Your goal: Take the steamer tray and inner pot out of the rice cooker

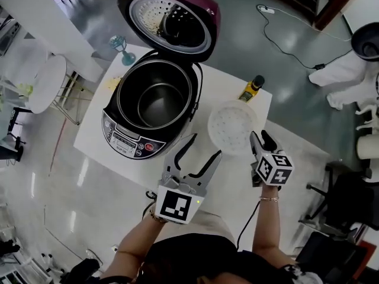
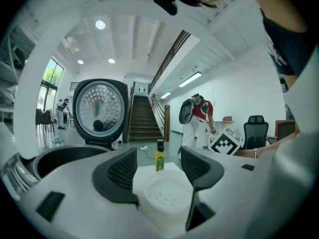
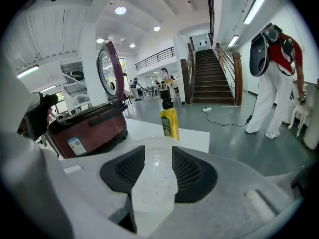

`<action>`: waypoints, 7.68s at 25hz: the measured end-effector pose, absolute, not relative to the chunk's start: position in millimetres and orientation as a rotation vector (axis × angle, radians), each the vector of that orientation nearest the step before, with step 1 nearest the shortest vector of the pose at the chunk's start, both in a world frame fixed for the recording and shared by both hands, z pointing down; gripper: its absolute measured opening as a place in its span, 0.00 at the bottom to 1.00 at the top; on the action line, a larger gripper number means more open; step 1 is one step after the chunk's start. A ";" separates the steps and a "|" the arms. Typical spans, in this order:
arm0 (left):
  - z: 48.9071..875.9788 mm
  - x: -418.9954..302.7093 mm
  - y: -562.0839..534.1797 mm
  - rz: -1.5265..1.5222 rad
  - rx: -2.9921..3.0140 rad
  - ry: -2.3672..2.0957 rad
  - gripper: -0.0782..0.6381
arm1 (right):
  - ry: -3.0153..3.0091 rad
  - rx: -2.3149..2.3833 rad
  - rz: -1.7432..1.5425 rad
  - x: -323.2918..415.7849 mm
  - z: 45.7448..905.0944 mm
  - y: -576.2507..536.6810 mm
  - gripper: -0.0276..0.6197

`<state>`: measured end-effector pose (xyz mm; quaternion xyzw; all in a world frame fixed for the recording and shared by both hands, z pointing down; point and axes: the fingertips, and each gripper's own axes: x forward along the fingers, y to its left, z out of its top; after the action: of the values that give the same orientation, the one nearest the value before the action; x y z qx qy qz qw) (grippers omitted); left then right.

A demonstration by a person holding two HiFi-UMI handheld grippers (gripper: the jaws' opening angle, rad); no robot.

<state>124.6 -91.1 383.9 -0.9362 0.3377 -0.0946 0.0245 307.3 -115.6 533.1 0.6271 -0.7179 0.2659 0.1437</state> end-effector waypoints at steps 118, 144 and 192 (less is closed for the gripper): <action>282.9 -118.3 -282.4 -0.784 -2.650 1.089 0.14 | -1.793 2.160 -0.011 45.2 273.9 -190.4 0.06; 272.6 79.3 -113.1 -0.765 -2.717 0.899 0.14 | -1.667 2.228 0.023 228.9 260.7 -5.8 0.06; 557.4 74.9 -16.5 -1.775 -2.775 0.768 0.17 | -1.730 1.694 0.798 237.8 546.0 54.7 0.06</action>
<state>74.9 -16.5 557.4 -0.8144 0.2254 -0.5210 -0.1203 237.8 54.7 546.0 0.6356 -0.6490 0.2995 0.2916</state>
